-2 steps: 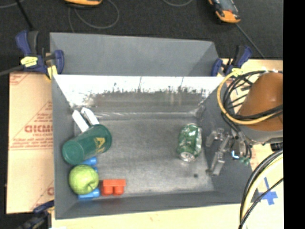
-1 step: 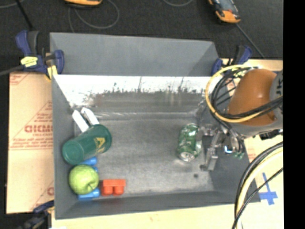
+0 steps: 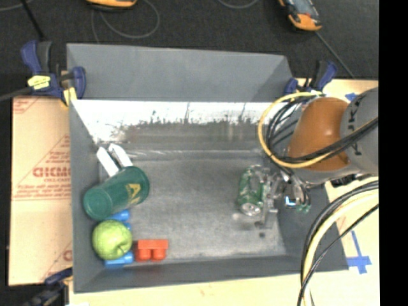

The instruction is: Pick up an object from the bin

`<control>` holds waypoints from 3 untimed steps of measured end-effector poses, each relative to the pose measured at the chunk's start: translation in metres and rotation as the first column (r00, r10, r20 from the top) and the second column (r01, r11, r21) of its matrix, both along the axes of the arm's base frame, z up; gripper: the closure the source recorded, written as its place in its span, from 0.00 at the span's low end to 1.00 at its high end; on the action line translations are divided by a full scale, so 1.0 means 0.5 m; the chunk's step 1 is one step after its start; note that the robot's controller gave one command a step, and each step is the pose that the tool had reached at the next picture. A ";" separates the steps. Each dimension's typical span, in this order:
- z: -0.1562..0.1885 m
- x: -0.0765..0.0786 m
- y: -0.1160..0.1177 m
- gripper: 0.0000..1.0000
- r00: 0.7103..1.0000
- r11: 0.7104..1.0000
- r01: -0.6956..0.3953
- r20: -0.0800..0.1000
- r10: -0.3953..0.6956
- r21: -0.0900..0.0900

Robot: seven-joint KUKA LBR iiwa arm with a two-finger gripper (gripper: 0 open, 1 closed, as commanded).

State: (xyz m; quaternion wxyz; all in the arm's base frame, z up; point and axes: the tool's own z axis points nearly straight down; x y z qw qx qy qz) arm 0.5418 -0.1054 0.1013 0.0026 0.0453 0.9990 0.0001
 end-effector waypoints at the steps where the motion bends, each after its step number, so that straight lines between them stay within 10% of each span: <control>1: -0.028 0.050 -0.022 1.00 0.967 0.967 0.255 0.007 -0.255 0.002; 3: 0.063 0.030 -0.034 1.00 0.966 0.966 0.260 -0.008 -0.260 0.001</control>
Offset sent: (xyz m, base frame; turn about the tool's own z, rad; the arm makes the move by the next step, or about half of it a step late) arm 0.0000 0.0000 0.0000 0.0000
